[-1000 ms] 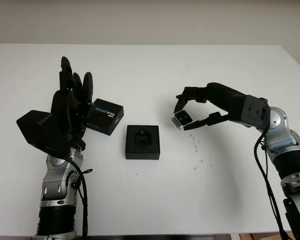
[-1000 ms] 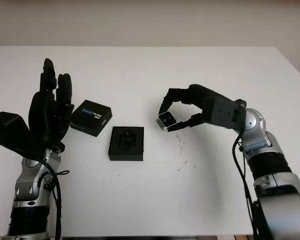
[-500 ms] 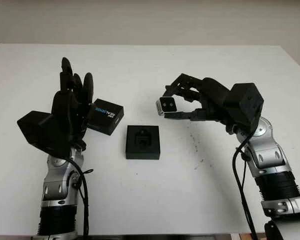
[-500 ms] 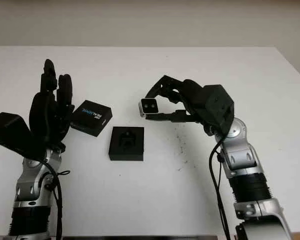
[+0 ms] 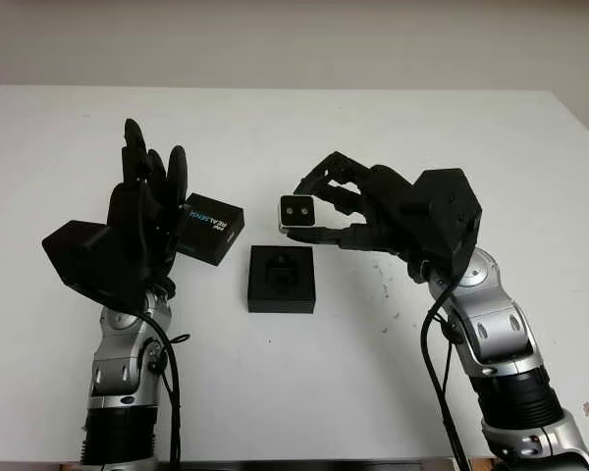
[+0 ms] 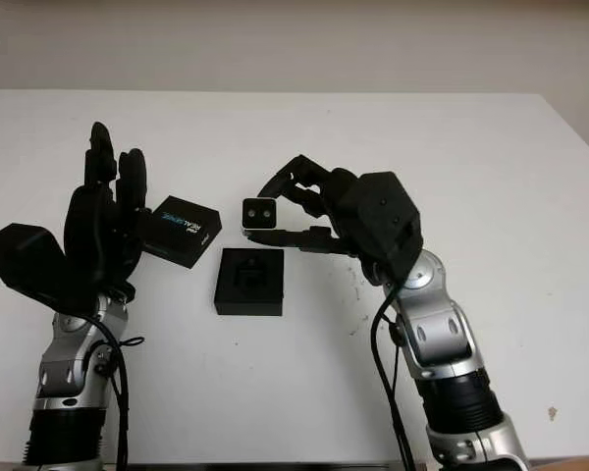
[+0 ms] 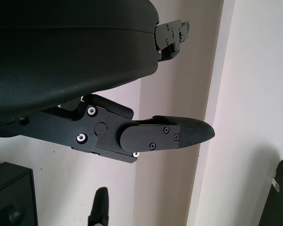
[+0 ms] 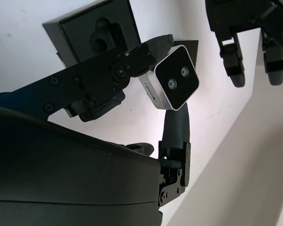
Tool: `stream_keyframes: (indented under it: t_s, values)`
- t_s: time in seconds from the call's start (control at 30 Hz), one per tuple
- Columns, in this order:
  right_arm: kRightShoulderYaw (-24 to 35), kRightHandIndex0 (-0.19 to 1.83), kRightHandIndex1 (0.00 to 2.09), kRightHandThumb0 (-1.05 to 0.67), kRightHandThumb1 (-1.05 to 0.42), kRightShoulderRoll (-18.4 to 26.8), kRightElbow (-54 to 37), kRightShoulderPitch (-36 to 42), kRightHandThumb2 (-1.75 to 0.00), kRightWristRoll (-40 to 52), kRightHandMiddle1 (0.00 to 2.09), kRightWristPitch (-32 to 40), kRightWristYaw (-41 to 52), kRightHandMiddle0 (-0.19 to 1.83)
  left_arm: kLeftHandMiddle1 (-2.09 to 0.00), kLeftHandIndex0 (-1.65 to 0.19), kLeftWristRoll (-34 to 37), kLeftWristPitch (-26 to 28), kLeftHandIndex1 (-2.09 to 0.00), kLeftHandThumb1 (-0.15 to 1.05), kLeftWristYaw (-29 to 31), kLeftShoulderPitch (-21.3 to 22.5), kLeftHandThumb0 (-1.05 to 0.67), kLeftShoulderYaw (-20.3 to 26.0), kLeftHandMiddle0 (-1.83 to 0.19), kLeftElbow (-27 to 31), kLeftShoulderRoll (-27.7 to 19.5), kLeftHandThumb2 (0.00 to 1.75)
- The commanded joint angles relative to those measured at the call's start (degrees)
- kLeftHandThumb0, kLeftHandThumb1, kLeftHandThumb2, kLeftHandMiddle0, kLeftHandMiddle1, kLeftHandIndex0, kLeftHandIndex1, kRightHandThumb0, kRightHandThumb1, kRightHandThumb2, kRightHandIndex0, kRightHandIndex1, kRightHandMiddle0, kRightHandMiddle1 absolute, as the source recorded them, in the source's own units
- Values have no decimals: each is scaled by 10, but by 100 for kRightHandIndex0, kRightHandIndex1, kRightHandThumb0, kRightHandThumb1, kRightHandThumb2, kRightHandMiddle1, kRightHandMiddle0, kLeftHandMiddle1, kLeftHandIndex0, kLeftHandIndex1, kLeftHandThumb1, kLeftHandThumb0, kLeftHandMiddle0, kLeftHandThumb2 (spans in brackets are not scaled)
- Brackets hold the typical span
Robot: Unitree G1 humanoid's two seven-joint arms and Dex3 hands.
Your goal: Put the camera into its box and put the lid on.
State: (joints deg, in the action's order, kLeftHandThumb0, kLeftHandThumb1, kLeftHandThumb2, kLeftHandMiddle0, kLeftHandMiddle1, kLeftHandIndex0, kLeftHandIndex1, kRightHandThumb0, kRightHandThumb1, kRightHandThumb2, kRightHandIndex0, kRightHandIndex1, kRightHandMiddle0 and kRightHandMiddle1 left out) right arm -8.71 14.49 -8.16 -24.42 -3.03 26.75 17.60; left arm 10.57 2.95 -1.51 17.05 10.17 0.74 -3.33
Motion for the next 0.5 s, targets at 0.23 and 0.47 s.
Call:
stream_keyframes:
  t_s: [0.23, 0.47]
  values:
    - [-21, 33, 7, -37, -97, -13, -11, 31, -5, -29, 195, -20, -24, 23, -5, 18, -1, -7, -3, 105, -1, -1, -64, -1, 19, 7, 8, 38]
    - [-32, 29, 5, -32, -96, -17, 21, 47, -5, -47, 191, -70, -32, 21, -4, 19, 4, -2, -4, 105, -1, -1, -64, 3, 19, 7, 10, 36]
